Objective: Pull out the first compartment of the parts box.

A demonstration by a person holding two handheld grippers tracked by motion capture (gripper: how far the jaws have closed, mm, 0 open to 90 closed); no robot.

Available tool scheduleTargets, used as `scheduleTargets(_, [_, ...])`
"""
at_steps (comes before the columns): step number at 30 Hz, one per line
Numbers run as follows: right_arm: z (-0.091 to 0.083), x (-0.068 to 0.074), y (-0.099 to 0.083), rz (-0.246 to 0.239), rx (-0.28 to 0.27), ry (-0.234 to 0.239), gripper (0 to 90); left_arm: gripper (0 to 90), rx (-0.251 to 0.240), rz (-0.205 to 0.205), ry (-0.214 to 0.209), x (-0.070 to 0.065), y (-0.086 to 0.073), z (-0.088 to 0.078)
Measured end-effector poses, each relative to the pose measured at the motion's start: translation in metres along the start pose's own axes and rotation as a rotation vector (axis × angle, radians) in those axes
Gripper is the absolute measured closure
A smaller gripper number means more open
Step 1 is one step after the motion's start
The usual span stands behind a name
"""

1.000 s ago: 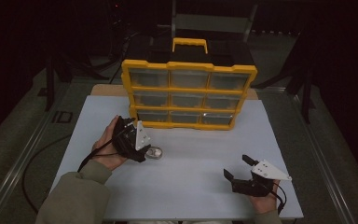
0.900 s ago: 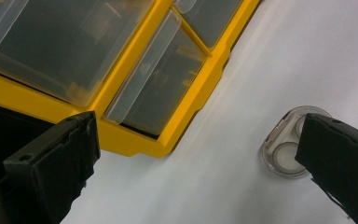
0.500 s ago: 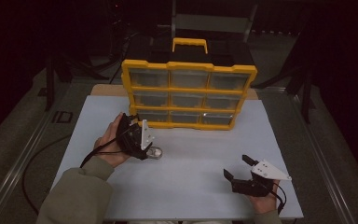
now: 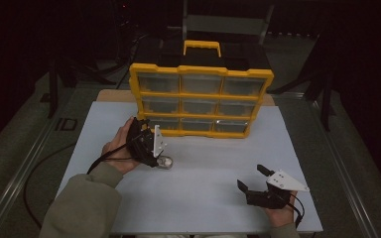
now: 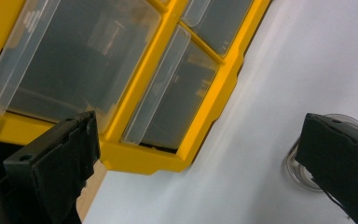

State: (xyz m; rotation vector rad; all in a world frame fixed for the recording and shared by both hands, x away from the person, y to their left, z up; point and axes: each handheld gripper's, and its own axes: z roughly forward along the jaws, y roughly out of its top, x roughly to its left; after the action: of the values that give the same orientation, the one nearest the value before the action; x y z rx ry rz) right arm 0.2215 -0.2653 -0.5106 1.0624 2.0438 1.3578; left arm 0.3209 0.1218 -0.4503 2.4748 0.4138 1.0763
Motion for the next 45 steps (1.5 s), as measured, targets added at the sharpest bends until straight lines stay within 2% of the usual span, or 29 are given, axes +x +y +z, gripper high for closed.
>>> scheduleTargets(19, [0.000,0.000,0.000,0.001,0.000,-0.001,9.6,0.3,0.015,0.066,0.012,-0.001,0.010,0.006])
scheduleTargets(45, [0.000,0.000,0.000,0.000,0.000,0.000,9.6,0.3,0.035,0.153,0.100,-0.004,0.022,0.011])
